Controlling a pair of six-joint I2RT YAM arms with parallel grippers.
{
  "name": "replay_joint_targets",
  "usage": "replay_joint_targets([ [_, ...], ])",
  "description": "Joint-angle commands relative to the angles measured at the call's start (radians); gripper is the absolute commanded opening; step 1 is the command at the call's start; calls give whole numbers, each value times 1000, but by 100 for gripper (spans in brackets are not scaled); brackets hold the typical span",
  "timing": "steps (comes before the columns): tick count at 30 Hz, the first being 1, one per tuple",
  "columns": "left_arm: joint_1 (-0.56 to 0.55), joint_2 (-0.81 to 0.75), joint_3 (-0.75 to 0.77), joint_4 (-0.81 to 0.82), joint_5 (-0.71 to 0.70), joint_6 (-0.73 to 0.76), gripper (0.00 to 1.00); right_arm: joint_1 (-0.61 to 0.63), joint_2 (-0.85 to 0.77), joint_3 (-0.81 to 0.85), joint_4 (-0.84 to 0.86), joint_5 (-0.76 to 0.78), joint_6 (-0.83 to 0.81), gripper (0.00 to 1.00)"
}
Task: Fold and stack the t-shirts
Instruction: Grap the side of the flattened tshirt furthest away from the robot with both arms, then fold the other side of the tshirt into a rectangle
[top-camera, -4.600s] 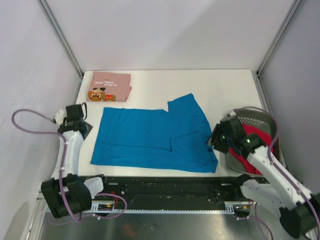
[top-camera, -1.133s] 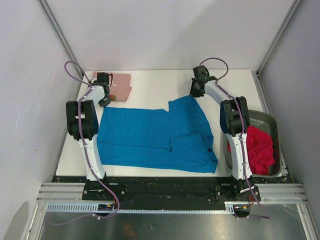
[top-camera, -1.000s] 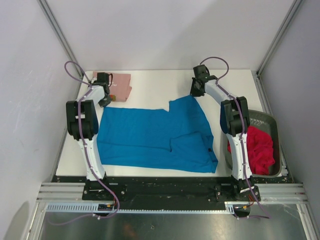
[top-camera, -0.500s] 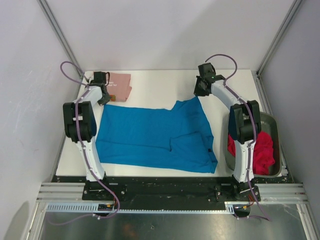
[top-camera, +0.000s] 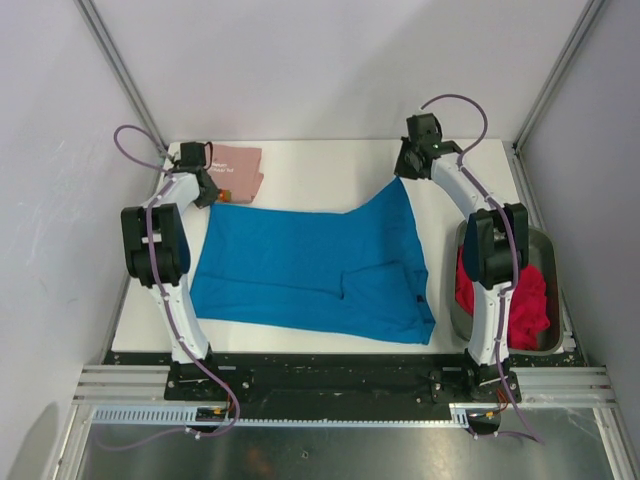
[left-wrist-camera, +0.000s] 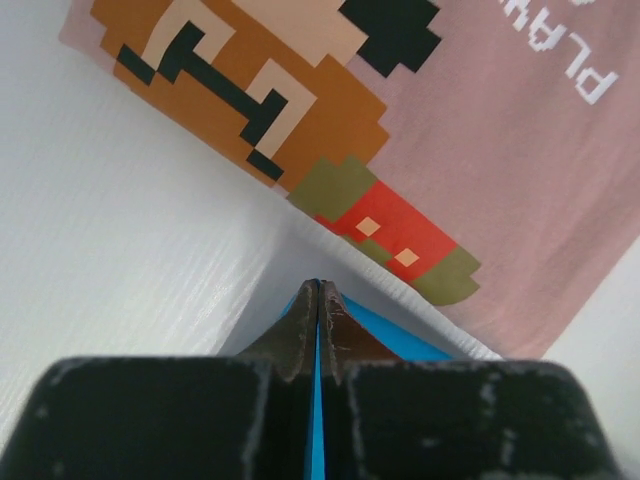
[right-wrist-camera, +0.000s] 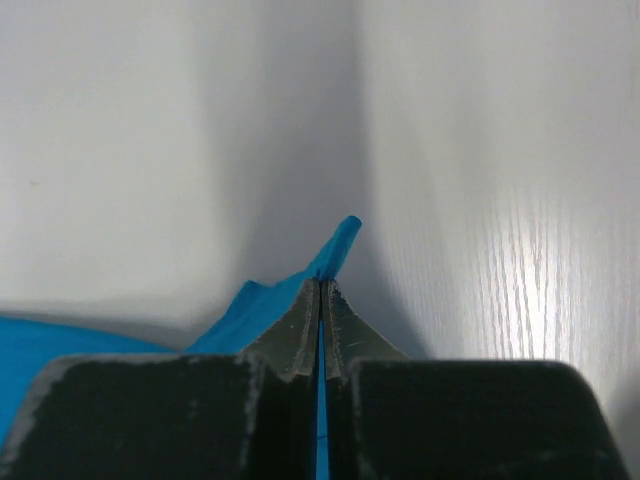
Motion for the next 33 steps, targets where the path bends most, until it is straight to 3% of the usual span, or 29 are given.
replay_joint_targets([
  [1, 13, -24, 58, 52, 28, -14, 0, -9, 39, 116, 12, 31, -26, 0],
  [9, 23, -28, 72, 67, 80, 1, 0, -7, -6, 89, -15, 12, -13, 0],
  [21, 42, -198, -166, 97, 94, 10, 0, 37, -399, -416, 47, -37, 105, 0],
  [33, 50, -362, -365, 97, 19, -22, 0, 133, -683, -706, 0, 6, 129, 0],
])
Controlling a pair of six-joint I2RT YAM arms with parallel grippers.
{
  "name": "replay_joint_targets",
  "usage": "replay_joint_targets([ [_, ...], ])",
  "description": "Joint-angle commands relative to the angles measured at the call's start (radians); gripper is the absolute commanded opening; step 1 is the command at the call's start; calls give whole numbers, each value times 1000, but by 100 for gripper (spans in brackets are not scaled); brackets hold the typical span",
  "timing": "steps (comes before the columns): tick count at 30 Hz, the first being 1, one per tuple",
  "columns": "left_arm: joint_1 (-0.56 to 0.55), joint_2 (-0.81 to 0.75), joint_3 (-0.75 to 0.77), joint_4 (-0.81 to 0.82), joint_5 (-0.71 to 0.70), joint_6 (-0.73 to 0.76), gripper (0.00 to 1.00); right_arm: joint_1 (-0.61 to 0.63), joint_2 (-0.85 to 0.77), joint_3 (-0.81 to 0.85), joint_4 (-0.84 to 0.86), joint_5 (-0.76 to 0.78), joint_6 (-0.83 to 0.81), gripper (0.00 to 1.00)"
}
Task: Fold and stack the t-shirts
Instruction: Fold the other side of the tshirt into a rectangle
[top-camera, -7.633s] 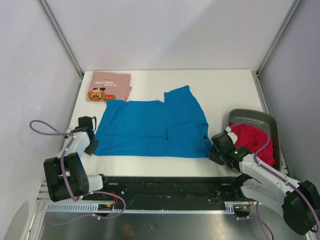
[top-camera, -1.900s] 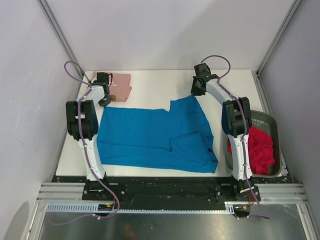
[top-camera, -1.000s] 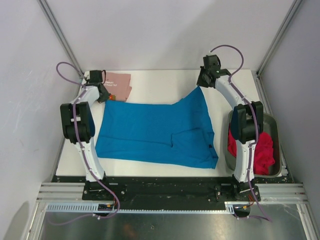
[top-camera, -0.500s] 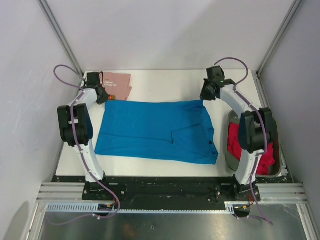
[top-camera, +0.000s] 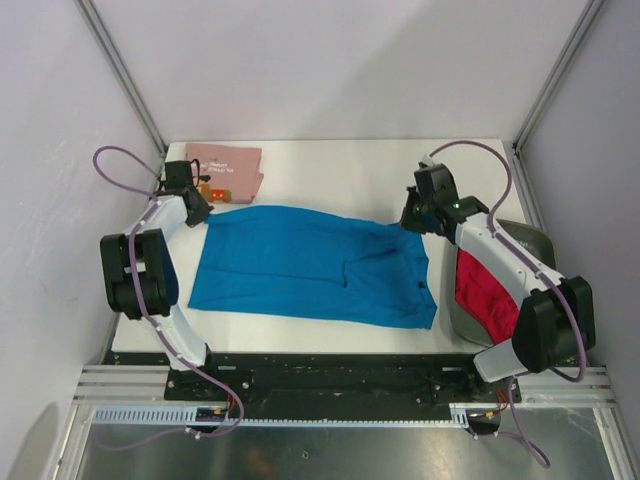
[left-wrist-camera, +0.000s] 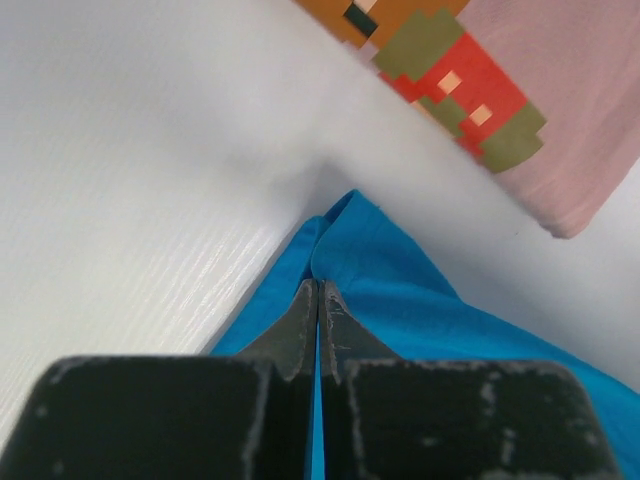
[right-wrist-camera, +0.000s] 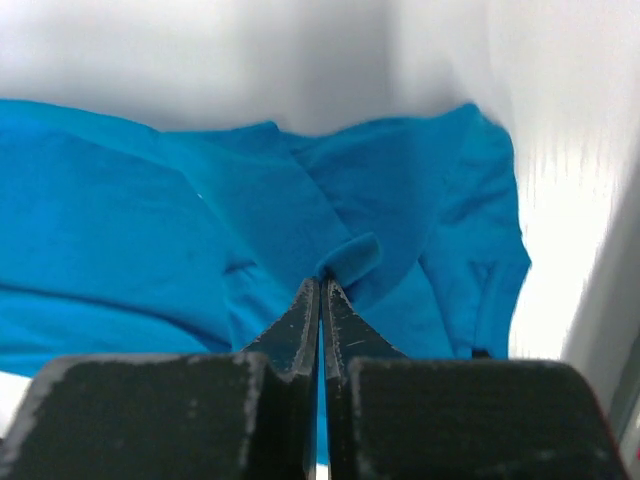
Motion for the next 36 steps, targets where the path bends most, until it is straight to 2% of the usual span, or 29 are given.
replay_joint_targets([
  [1, 7, -95, -64, 22, -66, -14, 0, 9, -108, -120, -12, 29, 35, 0],
  [6, 16, -115, -120, 22, -102, -17, 0, 29, -212, -261, 4, 20, 53, 0],
  [11, 19, -103, -144, 22, -119, -27, 0, 45, -231, -347, 28, 22, 54, 0],
  [17, 20, -107, -146, 21, -118, -30, 0, 45, -237, -356, 43, 23, 35, 0],
  [25, 20, -199, -192, 12, -117, -40, 0, 22, -301, -318, -28, 40, 31, 0],
  [36, 23, -249, -297, 1, -123, -63, 0, 88, -285, -376, -46, 59, 75, 0],
])
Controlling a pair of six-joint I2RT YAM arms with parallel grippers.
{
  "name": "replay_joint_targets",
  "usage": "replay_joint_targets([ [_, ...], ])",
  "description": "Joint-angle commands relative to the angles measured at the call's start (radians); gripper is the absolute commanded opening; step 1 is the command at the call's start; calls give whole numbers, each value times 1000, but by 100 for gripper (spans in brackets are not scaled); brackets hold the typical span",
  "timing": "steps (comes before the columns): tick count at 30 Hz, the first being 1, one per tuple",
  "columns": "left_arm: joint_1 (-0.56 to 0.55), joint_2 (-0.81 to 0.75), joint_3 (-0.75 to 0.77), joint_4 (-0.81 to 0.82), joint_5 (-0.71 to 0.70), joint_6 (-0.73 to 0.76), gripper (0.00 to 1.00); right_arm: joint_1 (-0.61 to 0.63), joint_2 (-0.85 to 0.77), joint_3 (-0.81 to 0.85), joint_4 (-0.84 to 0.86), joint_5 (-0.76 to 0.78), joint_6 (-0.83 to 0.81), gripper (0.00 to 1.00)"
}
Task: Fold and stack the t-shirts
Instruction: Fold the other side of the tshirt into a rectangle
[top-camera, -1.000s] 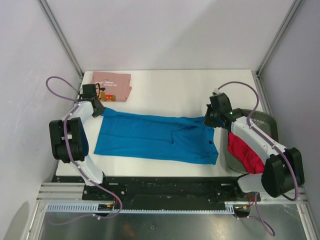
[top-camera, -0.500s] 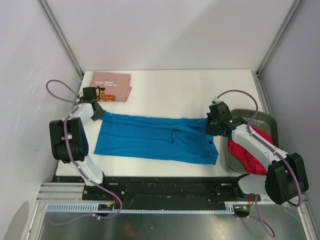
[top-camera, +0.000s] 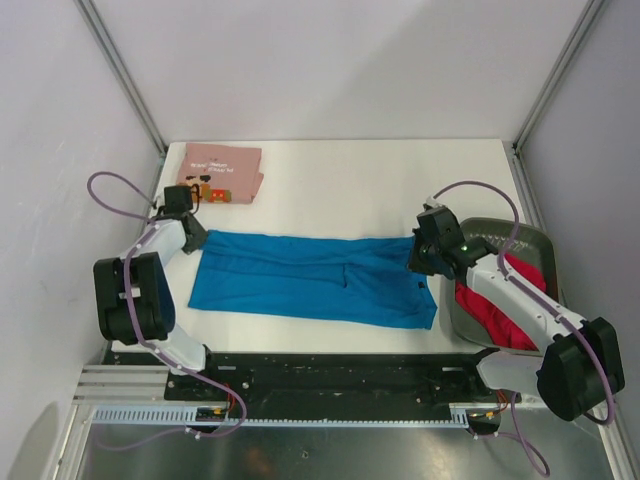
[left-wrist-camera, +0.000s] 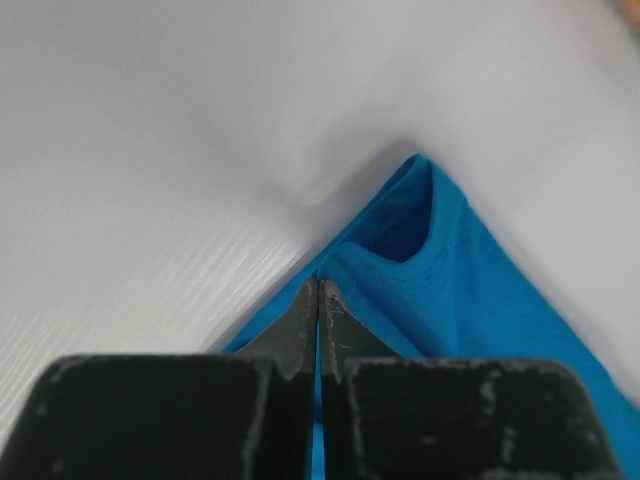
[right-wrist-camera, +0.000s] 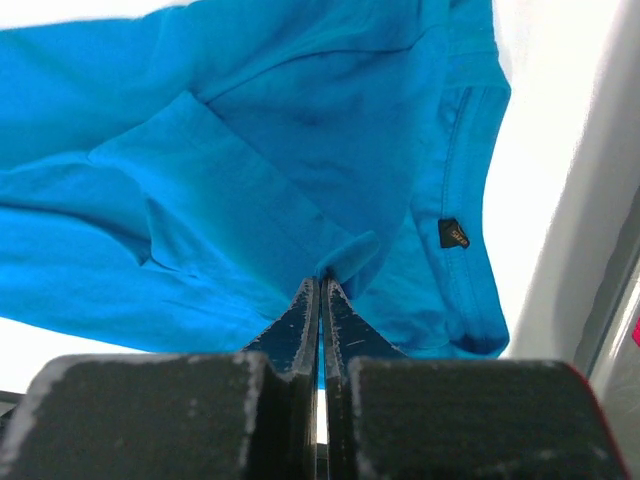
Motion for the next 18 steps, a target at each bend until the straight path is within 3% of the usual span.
replay_joint_targets([
  [1, 10, -48, -40, 1, -21, -39, 0, 15, 2, -24, -2, 31, 25, 0],
  [18, 25, -81, -57, -39, -24, -83, 0, -5, -22, -56, -18, 55, 20, 0],
])
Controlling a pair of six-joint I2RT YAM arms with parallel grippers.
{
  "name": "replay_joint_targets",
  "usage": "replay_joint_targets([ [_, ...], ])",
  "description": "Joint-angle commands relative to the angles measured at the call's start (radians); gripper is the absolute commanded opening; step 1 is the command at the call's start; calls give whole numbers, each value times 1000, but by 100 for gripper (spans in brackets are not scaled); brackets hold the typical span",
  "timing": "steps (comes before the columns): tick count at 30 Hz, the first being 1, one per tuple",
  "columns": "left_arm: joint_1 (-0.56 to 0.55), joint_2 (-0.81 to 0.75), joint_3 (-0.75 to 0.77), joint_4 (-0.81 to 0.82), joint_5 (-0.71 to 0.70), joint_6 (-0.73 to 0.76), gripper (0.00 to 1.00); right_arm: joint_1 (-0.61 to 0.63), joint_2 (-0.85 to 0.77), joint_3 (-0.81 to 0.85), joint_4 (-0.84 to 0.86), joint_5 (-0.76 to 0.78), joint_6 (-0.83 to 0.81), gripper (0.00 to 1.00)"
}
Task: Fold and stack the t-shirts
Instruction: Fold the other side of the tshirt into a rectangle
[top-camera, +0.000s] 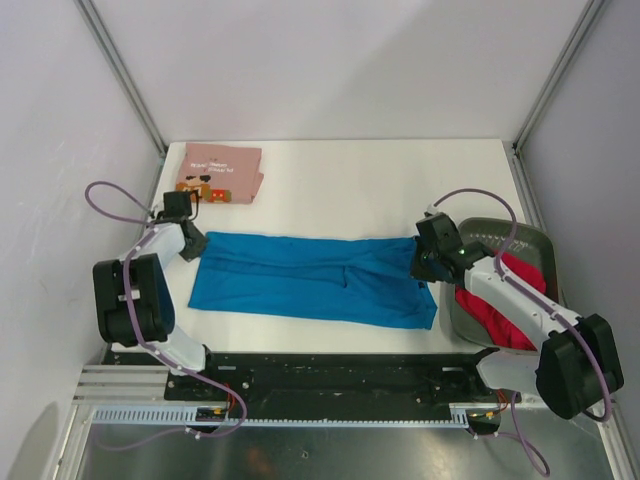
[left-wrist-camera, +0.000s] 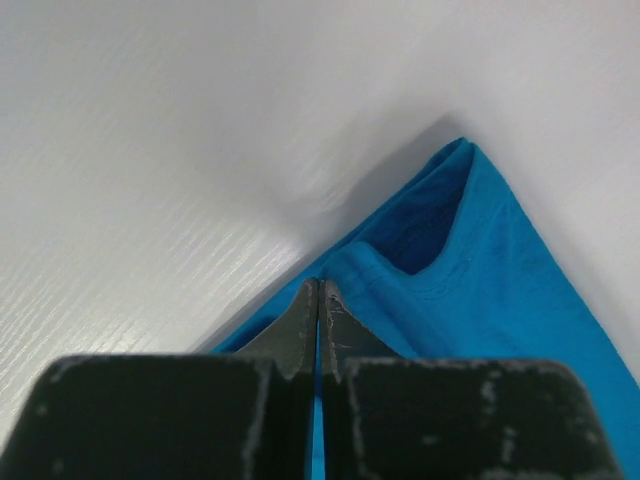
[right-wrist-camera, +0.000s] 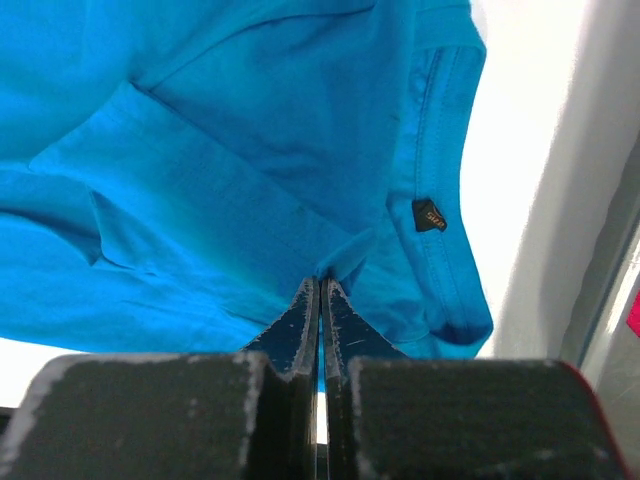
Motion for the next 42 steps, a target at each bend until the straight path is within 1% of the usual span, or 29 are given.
replay_joint_targets([
  [1, 11, -83, -6, -7, -21, -21, 0, -14, -38, 2, -21, 37, 5, 0],
  [10, 11, -97, -39, -8, -22, -24, 0, -13, -71, -3, -46, 53, 16, 0],
  [15, 13, -95, -55, -9, -25, -33, 1, 9, -67, -37, -31, 39, 31, 0],
  [16, 13, -93, -58, -9, -26, -35, 4, 14, -63, -44, -23, 35, 35, 0],
  [17, 13, -92, -60, -9, -25, -36, 9, 19, -57, -51, -16, 31, 37, 0],
  [22, 13, -114, -51, -9, -32, -33, 49, 30, -37, -62, 6, 9, 36, 0],
  [23, 13, -120, -46, -9, -34, -32, 54, 30, -35, -63, 9, 5, 34, 0],
  [25, 12, -134, -35, -10, -34, -28, 58, 30, -29, -63, 19, -1, 32, 0],
  [26, 10, -137, -29, -9, -31, -26, 59, 31, -25, -63, 23, -3, 31, 0],
  [28, 4, -140, -17, -8, -29, -20, 56, 33, -15, -63, 31, -6, 32, 0],
  [34, -48, -96, 42, -4, -5, 19, 38, 42, 1, -63, 45, 1, 36, 1],
  [37, -68, -49, 76, 2, 35, 27, 30, 43, 8, -63, 48, 6, 38, 1],
  [42, -78, 65, 139, 4, 95, 22, 22, 43, 15, -63, 49, 19, 32, 1],
])
